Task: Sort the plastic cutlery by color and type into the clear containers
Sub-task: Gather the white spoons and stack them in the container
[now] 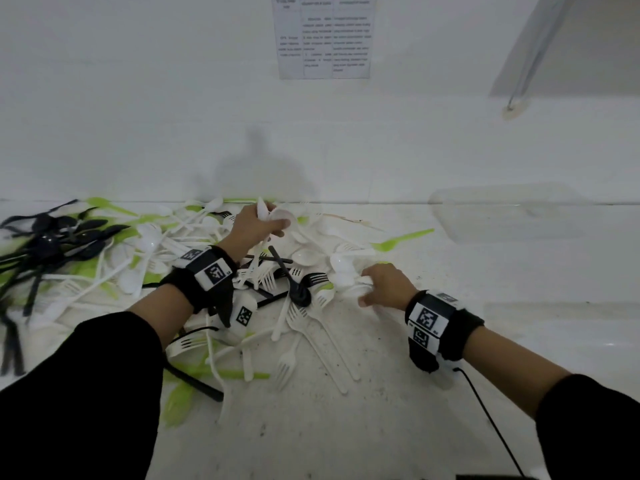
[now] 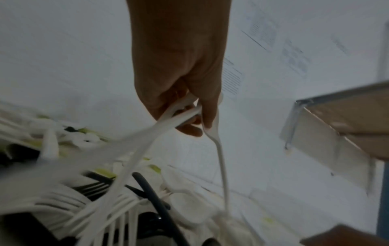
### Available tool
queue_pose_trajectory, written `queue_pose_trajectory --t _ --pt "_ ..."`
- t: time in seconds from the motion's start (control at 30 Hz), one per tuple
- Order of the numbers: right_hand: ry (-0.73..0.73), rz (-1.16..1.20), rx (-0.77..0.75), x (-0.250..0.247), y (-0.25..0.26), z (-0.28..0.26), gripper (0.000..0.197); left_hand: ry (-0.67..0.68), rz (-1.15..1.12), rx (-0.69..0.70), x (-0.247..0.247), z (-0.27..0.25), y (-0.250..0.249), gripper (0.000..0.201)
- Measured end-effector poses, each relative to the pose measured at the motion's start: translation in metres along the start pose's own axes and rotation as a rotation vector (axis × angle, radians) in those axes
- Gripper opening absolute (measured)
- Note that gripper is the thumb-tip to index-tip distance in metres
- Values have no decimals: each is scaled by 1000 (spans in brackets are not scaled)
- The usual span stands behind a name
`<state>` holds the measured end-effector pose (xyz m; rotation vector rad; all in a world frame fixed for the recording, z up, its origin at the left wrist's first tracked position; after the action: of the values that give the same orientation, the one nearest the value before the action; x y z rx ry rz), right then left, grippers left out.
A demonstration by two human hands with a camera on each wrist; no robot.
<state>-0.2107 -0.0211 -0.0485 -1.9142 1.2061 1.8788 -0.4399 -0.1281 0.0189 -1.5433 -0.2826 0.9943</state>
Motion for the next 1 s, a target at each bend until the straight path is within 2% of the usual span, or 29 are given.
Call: queue_pose_trajectory --t 0.1,0.2,0.23,0.33,0.43,0.47,0.6,0.7,0.8,1.0 --pt "31 69 -1 -3 3 -1 51 -73 -220 -94 -8 0 -2 17" --pt "94 461 -57 -12 9 -7 15 -84 -301 -92 -11 -3 -8 26" --pt "103 580 -77 -18 12 -11 12 -94 -314 -79 -12 -5 -10 25" --pt "98 846 -124 -35 23 -26 8 -102 -398 -98 -10 -7 -13 20" --pt "-27 982 -223 -54 34 -37 18 31 -544 -190 4 -9 -10 11" --pt "-79 1019 -231 -58 36 -38 17 83 -566 -207 10 -13 -11 7" --pt "-284 1142 -148 -64 43 -32 16 245 -588 -223 40 -31 -24 11" --pt "-350 1137 -74 -57 49 -24 14 371 -615 -271 61 -42 -31 18" --pt "-368 1123 -52 -49 53 -20 16 485 -631 -259 75 -50 -37 23" --pt "-299 1192 4 -41 53 -20 26 378 -750 -424 81 -52 -31 17"
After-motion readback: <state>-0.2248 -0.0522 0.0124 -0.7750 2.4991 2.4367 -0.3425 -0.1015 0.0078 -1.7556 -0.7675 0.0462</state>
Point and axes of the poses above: each hand's wrist, its own z-axis towards the middle knuckle, its own x-axis out of the palm, y = z × x, the point moved 4 cm from there along z, towards the middle knuckle, and after that the axes turned 4 degrees about -y, right-handed, at the moved point
